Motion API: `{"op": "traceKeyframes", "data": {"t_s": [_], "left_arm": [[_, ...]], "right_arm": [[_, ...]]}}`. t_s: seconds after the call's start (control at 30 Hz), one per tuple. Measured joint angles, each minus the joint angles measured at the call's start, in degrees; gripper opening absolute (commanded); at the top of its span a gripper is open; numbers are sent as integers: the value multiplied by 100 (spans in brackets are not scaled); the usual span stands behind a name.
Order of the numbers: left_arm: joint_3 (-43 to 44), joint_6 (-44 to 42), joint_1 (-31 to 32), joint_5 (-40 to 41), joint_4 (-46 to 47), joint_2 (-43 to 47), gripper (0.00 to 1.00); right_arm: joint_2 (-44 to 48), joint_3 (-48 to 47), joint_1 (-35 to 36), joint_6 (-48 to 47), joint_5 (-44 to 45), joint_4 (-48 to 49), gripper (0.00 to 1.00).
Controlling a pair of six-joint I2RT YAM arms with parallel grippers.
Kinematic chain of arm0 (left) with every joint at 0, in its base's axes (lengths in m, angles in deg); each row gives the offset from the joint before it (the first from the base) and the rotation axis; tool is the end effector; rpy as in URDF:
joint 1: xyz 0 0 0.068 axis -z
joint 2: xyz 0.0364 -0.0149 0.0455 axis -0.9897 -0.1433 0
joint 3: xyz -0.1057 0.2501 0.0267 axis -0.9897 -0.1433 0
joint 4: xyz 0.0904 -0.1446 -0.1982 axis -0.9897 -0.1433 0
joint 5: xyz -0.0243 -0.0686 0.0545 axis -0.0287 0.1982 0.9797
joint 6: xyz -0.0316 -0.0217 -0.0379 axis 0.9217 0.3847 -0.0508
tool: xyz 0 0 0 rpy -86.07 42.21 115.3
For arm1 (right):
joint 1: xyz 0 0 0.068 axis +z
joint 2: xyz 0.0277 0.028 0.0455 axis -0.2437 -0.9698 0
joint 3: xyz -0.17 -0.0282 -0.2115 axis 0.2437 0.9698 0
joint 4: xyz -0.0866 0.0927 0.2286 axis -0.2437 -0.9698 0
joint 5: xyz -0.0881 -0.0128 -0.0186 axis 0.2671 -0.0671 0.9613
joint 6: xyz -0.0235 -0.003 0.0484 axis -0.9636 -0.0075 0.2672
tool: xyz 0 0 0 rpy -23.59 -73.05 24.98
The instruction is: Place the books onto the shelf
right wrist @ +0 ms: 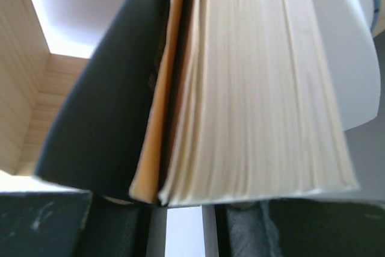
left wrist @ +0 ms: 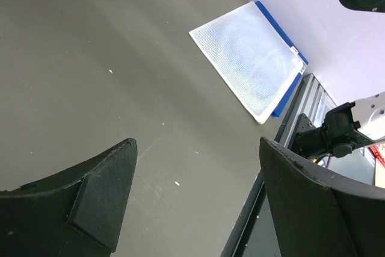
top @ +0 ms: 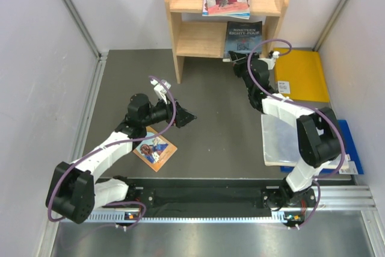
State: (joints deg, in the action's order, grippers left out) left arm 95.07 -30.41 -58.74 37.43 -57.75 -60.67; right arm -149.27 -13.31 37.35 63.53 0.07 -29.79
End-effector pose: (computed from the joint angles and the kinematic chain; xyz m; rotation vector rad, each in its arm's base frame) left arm 0.2264 -0.1199 0.2593 0.4229 1.8556 -1.2138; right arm 0.3634 0.1467 0.2826 0.9221 1.4510 1.1083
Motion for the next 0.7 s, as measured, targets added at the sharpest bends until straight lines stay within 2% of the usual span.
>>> {"op": "traceKeyframes", "data": {"t_s": [0.13,0.27,0.37,0.43,0.47,0.5,0.57,0.7], "left_arm": [[-31,7,0,0,-2,0,86],[-33,7,0,-2,0,0,86],[-35,9,2,-7,2,0,86],[-48,11,2,-20,24,0,86],[-63,13,0,-20,37,0,86],[-74,17,2,-20,39,0,86],[-105,35,2,-22,44,0,86],[-153,76,4,-22,79,0,86]], "right_arm": [[-90,0,-153,81,-127,201,3],[-103,11,-234,188,-247,260,23],[-103,31,-269,256,-323,302,34],[-103,92,-319,273,-361,354,32],[-103,131,-350,291,-378,352,19],[-103,149,-369,289,-409,343,13],[-103,186,-398,273,-474,400,10],[-96,216,-407,278,-494,511,15]]}}
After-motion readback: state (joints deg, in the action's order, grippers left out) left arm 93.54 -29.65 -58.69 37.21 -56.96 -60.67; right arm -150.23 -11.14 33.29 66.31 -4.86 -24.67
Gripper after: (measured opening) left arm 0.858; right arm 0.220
